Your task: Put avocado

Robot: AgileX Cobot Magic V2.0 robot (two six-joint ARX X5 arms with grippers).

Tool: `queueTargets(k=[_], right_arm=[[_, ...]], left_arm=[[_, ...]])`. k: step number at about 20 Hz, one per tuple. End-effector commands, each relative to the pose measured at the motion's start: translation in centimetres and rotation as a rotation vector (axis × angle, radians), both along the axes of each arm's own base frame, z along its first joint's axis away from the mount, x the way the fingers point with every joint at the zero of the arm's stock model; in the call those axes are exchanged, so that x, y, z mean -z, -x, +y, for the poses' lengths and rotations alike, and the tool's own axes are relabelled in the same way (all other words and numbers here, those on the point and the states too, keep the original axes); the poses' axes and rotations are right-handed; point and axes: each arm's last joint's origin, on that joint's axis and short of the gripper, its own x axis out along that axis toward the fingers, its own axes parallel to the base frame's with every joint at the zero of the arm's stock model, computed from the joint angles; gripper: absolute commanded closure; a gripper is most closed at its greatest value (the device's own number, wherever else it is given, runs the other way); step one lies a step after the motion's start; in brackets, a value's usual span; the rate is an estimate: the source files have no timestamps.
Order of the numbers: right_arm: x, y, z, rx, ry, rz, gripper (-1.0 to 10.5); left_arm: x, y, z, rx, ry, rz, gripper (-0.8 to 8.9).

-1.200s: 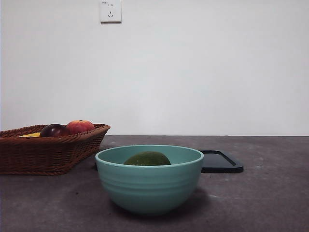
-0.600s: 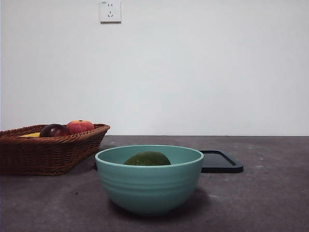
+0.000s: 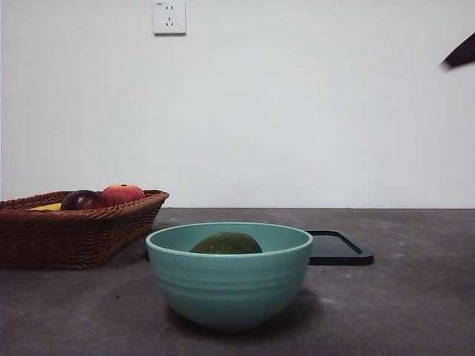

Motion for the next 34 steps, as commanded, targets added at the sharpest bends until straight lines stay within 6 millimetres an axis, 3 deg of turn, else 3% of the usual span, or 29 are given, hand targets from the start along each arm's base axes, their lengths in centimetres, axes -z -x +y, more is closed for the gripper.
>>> queueTargets(k=[1, 9, 15, 21, 25, 29, 34], right_arm=[[0.1, -2.1, 2.3, -0.010, 0.061, 0.062, 4.1], [2.9, -7.5, 9.5, -0.047, 0.389, 0.230, 4.0], [7.3, -9.0, 12.1, -0.106, 0.498, 0.360, 4.1], [10.2, -9.7, 14.1, -0.137, 0.521, 0.379, 4.3], [11.4, -10.0, 14.4, -0.136, 0.541, 0.416, 5.9], [11.5, -10.1, 14.4, -0.137, 0.538, 0.413, 9.2], [11.4, -10.2, 14.5, -0.114, 0.521, 0.417, 9.4]], left_arm=[[-0.2, 0.0, 0.0, 0.011, -0.005, -0.021, 2.60], [-0.2, 0.0, 0.0, 0.025, -0.024, -0.037, 2.60], [-0.2, 0.0, 0.0, 0.025, -0.024, -0.037, 2.60], [-0.2, 0.0, 0.1, 0.025, -0.024, -0.036, 2.60], [-0.2, 0.0, 0.1, 0.023, -0.023, -0.033, 2.60], [-0.2, 0.0, 0.1, 0.024, -0.023, -0.033, 2.60], [-0.2, 0.1, 0.1, 0.023, -0.025, -0.032, 2.60]])
